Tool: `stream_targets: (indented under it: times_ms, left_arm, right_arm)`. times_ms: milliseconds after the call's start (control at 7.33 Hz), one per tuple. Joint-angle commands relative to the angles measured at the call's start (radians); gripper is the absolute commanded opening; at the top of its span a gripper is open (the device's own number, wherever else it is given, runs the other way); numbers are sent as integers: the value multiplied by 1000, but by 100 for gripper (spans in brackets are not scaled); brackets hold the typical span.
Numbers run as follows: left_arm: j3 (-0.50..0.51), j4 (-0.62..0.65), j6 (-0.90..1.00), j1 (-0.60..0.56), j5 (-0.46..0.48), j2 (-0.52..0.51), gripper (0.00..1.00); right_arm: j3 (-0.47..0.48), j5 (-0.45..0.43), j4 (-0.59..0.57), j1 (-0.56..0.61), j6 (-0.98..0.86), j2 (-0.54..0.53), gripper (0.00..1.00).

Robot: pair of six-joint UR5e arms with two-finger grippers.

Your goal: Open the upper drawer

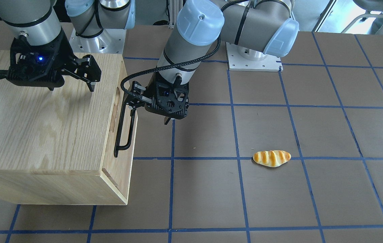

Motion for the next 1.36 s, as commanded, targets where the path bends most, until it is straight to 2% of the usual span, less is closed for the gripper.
stream_targets:
  times_ms: [0,136,1227]
  left_arm:
    - [0,34,11,0,-1,-16,100]
    - [0,69,7,0,-1,-25,100]
    - [0,74,62,-22,11,-59,100]
  right_arm:
    - [0,0,0,0,1,0,100]
    - [0,0,0,0,-1,0,100]
    - [0,0,0,0,-1,0,100]
